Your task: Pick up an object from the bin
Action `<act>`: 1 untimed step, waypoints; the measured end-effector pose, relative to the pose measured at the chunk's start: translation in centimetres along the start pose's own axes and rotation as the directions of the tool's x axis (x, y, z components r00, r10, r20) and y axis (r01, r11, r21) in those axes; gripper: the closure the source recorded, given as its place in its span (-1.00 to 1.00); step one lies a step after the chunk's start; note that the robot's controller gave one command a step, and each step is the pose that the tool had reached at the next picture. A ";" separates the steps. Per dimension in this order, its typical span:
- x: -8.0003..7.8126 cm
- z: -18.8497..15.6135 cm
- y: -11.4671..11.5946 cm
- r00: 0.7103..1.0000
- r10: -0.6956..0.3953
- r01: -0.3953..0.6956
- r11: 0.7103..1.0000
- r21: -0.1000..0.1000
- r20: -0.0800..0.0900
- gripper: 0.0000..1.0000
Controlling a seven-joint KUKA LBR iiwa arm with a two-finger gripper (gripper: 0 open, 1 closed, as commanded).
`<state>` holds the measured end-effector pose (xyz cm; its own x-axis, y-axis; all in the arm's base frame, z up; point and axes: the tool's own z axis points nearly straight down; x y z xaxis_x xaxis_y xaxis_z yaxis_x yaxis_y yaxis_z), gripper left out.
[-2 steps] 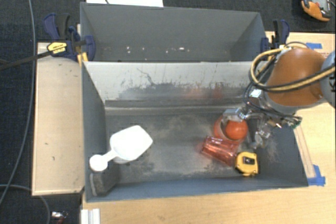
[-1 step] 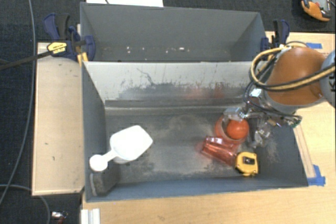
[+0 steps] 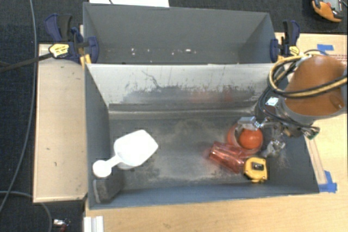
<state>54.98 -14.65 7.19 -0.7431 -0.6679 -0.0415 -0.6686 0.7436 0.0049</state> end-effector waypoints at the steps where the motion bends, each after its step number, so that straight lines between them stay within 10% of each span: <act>1: -2.0 0.0 -0.1 1.000 -0.017 0.017 1.000 0.006 0.000 -1.00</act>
Offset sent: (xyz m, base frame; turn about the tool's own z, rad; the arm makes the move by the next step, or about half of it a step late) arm 0.0074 0.0052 -0.0019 0.0017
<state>56.56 -13.34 7.32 -0.7318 -0.6803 -0.0411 -0.6809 0.7324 -0.0016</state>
